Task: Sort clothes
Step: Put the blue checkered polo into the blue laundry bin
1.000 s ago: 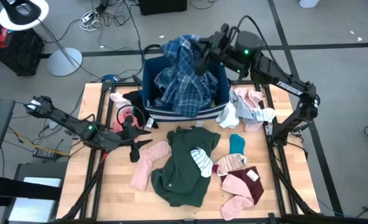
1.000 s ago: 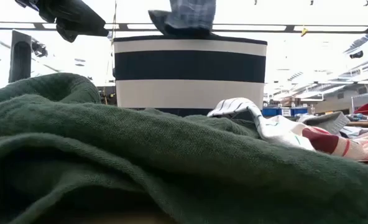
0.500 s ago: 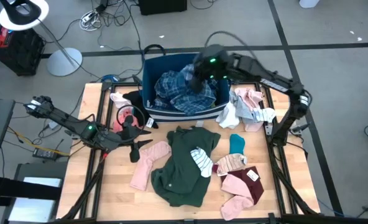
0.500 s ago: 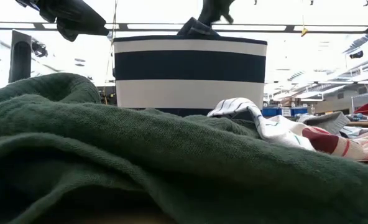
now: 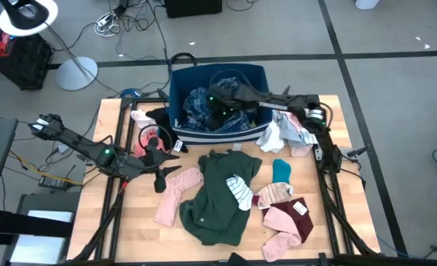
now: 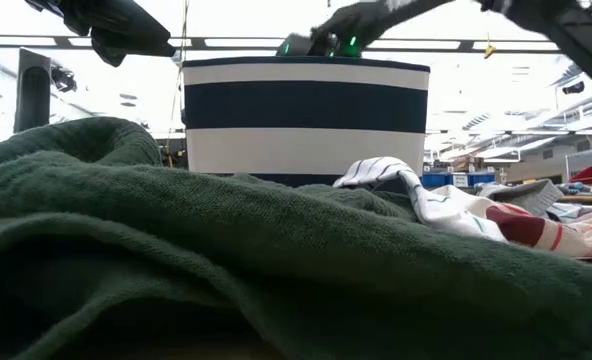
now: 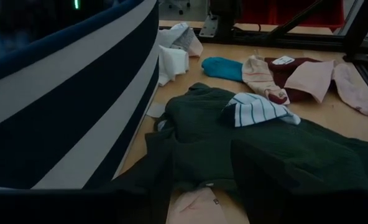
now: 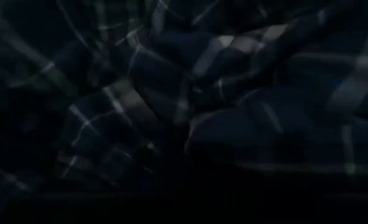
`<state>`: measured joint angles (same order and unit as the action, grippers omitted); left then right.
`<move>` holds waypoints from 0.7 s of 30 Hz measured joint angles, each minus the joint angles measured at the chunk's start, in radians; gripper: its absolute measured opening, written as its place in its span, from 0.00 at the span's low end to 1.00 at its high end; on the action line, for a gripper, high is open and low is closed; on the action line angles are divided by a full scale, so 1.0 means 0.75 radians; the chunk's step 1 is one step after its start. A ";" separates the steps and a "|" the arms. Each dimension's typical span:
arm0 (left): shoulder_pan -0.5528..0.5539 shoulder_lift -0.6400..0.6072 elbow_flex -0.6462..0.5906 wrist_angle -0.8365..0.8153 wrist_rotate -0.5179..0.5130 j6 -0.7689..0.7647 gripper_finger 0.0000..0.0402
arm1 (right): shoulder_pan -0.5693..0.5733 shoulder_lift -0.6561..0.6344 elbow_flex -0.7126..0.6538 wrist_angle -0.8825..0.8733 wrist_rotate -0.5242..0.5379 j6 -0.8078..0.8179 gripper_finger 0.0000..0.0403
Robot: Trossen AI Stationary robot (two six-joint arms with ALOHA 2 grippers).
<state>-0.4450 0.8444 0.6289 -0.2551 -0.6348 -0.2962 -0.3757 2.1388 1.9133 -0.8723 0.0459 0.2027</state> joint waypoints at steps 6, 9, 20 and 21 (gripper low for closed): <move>0.000 0.000 0.000 -0.001 0.000 0.000 0.41 | -0.023 0.129 0.005 0.015 -0.132 0.019 0.43; 0.000 0.000 0.000 -0.001 0.000 0.000 0.41 | -0.033 0.117 0.003 0.013 -0.170 0.008 0.50; 0.000 0.000 0.000 0.000 0.000 -0.001 0.41 | -0.053 -0.259 -0.003 0.005 -0.151 -0.028 0.55; 0.000 0.000 0.000 -0.001 0.000 -0.001 0.41 | -0.048 -0.299 -0.003 0.005 -0.135 -0.028 0.55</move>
<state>-0.4450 0.8444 0.6289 -0.2560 -0.6346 -0.2966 -0.4118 1.9146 1.9114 -0.8684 -0.0554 0.1818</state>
